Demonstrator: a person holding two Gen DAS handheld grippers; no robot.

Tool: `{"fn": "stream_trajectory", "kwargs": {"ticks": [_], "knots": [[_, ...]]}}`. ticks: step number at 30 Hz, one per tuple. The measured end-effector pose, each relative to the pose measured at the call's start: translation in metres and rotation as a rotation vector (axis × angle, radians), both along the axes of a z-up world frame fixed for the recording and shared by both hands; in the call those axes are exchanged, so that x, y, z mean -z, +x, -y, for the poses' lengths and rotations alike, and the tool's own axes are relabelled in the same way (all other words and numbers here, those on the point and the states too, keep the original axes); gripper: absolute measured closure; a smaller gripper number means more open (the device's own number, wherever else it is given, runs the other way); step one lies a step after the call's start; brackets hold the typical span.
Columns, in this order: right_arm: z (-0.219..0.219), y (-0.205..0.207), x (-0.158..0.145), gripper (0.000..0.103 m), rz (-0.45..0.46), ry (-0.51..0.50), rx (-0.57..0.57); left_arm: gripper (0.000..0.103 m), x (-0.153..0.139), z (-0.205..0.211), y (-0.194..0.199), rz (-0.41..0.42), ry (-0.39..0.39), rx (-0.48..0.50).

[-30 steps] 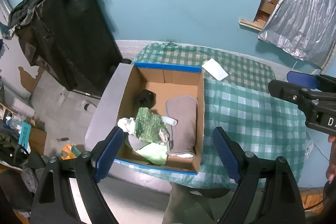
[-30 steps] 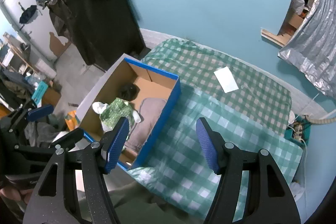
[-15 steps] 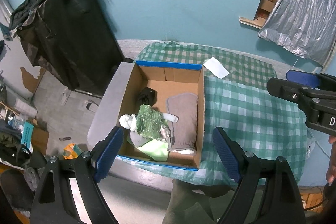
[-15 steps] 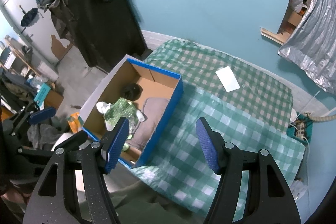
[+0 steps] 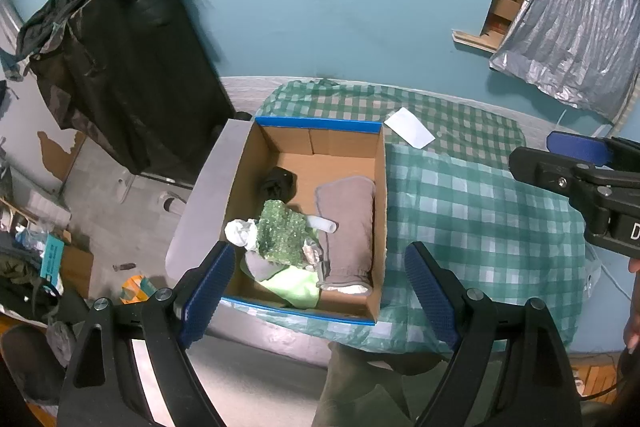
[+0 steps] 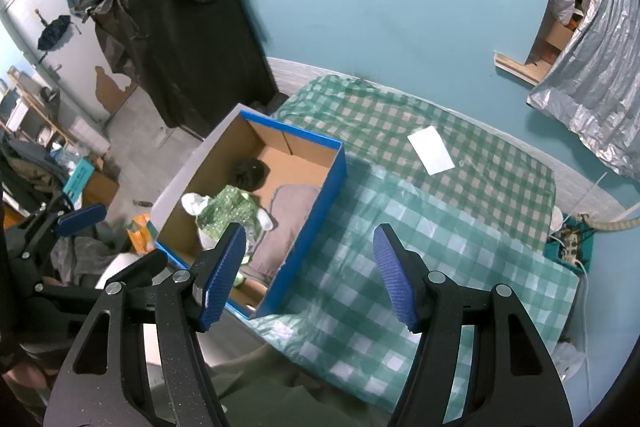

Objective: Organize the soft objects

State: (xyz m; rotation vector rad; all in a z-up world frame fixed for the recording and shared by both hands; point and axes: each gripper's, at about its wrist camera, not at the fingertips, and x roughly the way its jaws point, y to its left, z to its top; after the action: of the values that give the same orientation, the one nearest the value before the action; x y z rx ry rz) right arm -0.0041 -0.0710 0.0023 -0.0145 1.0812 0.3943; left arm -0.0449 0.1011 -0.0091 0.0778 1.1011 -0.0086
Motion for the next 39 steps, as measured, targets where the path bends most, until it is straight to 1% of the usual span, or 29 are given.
{"fn": "stream_trajectory", "kwargs": {"ticks": [39], "knots": [[-0.0026,-0.002,0.0004,0.037,-0.003,0.008,-0.011,0.015,0.0061,-0.0024,-0.0021,-0.012,0.021,-0.005]]}}
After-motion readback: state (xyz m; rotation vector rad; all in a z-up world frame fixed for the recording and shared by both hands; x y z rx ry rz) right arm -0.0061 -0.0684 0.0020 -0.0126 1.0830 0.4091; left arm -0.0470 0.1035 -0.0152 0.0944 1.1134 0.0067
